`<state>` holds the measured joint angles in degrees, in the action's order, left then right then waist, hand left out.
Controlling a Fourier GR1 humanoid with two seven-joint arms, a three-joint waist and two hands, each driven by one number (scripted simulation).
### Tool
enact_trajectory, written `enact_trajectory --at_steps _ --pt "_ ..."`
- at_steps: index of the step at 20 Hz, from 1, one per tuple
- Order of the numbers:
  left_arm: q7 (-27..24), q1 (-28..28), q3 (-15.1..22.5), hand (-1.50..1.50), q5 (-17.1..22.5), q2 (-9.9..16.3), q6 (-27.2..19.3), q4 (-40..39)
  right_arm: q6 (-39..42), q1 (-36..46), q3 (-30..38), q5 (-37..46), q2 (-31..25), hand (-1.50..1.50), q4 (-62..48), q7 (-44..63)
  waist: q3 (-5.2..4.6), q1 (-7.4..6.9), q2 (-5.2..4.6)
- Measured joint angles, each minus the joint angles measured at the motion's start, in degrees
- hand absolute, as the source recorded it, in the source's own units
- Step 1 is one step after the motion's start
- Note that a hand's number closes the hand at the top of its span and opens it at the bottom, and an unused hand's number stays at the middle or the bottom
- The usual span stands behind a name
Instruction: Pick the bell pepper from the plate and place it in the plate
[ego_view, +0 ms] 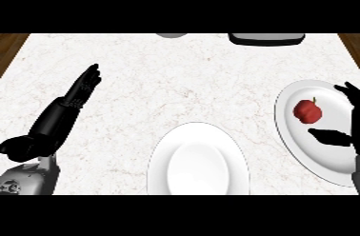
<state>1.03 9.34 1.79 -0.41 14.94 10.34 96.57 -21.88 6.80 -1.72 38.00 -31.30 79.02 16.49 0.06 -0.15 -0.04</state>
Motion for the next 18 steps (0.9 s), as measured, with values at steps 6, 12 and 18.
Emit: enact_trajectory --at_steps 6,12,18 --pt "-0.8 0.4 -1.1 0.00 -0.2 0.2 0.7 -1.1 -0.9 -1.4 3.4 -8.2 2.1 -1.50 4.1 -10.0 -0.02 0.43 0.11" --pt "-0.9 -0.6 -1.5 0.00 -0.3 0.0 0.7 -0.6 3.8 -4.4 8.3 -24.1 6.1 -1.50 11.4 -14.7 -0.02 0.98 0.32" --pt "-1.8 -1.8 -2.3 0.00 -0.2 0.2 1.1 -0.6 13.7 -10.3 18.5 -42.3 5.3 -1.50 16.9 -18.4 -0.02 1.40 0.34"
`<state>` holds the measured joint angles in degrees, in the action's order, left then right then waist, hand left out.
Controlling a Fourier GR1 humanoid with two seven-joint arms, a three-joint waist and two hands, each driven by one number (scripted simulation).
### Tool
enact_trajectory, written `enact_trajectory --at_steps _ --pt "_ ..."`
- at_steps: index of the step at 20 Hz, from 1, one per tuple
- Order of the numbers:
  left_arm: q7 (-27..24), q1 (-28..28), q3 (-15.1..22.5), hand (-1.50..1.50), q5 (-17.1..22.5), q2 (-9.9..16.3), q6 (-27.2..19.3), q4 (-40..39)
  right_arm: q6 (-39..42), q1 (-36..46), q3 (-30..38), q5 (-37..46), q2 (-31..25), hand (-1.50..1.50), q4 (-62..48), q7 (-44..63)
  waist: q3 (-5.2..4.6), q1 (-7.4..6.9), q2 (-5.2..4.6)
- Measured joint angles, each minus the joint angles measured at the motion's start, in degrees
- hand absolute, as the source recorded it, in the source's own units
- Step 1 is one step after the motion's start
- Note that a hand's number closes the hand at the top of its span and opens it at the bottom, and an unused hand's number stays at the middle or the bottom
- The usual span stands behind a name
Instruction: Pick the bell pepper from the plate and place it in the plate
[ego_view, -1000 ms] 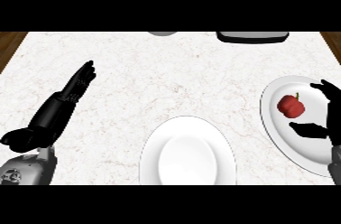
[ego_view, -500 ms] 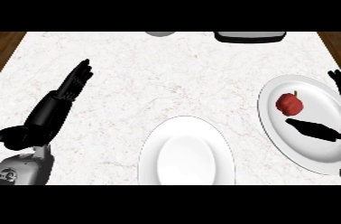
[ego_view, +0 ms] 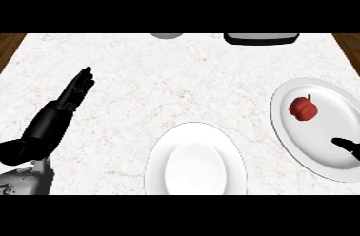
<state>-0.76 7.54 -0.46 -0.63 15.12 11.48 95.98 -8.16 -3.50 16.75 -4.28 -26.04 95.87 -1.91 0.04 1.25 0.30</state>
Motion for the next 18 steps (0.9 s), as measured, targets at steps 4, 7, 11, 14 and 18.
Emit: enact_trajectory --at_steps 4,7,11,14,18 --pt "0.4 0.3 0.2 0.00 -0.4 -0.6 -0.2 0.8 8.4 -5.8 7.8 -9.2 -2.4 -1.50 1.1 -3.5 -0.03 -0.11 -0.05" --pt "1.0 0.4 -0.2 0.00 -0.2 -0.4 0.5 1.1 14.5 -9.9 13.5 -14.3 -3.8 -1.50 0.9 -5.8 -0.03 -0.25 -0.09" --pt "0.1 0.9 0.0 0.00 -1.2 -1.2 0.6 -0.2 21.9 -13.3 19.6 -18.1 -5.3 -1.50 -1.7 -8.4 -0.03 -0.49 -0.17" --pt "-0.7 1.1 -0.9 0.00 -1.1 -0.9 1.6 -1.3 27.0 -15.0 23.6 -19.2 -6.5 -1.50 -4.5 -10.9 -0.03 -0.62 -0.21" --pt "-0.4 1.6 -1.3 0.00 -1.3 -1.4 2.0 -1.8 33.3 -17.1 27.5 -19.9 -7.2 -1.50 -6.4 -12.5 -0.05 -0.73 -0.22"
